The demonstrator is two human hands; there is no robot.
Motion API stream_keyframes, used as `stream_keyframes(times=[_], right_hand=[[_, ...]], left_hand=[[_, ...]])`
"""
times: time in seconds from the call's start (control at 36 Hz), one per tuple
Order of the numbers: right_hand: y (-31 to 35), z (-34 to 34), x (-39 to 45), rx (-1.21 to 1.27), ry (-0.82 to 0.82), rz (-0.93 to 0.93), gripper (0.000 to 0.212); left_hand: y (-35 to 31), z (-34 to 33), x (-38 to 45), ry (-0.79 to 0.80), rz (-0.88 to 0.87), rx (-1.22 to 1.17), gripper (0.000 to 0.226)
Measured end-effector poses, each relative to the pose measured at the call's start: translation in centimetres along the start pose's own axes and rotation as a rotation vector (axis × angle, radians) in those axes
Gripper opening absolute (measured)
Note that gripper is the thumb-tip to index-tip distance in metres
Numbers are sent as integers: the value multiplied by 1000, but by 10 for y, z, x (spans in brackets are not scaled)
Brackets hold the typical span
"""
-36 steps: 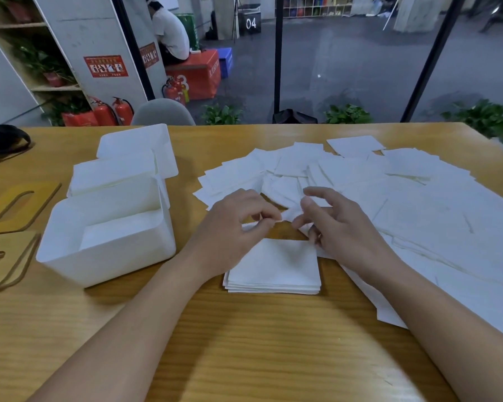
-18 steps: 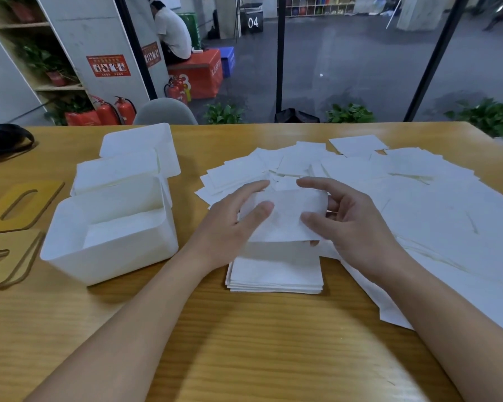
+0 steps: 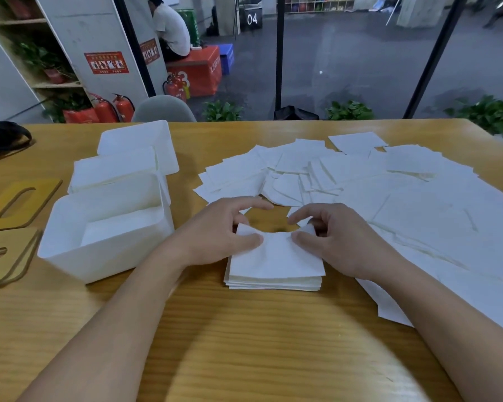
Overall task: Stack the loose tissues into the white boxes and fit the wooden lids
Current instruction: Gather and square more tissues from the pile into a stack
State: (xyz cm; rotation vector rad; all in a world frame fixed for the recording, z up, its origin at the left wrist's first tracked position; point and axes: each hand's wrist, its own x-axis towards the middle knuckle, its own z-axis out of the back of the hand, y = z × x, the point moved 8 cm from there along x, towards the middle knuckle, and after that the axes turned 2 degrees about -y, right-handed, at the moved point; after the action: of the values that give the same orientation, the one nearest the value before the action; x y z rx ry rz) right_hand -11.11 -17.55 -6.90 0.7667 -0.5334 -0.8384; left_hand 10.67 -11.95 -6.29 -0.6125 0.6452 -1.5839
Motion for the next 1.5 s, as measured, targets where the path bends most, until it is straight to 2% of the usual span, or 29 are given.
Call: stream_keyframes(times=[0.14,0.39,0.47,0.56,0.92,1.03,1.19,1.28,1.33,1.42,1.5], right_hand=[[-2,-6,-2,-133,21,25,16],[-4,-8,-1,-156,26,35,10],[-6,-8,-2,-145,18,32,10],[-3,-6,-2,-127,-24,48,10],[-1,-2,0,-161,-73,70,7],[-1,0,0,-155,-100,66,5],[-3,6,1,-126,-163,60,12],[-4,7,1,-115,-178,62,14],[-4,6,2,-107,-175,57,16],[-5,4,3,-107,-165,48,18],[-5,3,2,-104,-162,43,23]], left_hand=[[4,-4,2,1,35,63,62],[9,-3,4,-17,20,88,50],[10,0,7,-101,-4,51,40],[11,1,13,-202,-3,54,40],[3,-13,43,-258,22,3,48],[-7,-4,35,-386,-29,0,37],[-21,18,13,-658,-93,-238,5],[-12,24,6,-722,-66,-312,23],[1,23,6,-689,25,-351,36],[15,15,11,-543,136,-370,55],[15,12,13,-433,147,-288,49]])
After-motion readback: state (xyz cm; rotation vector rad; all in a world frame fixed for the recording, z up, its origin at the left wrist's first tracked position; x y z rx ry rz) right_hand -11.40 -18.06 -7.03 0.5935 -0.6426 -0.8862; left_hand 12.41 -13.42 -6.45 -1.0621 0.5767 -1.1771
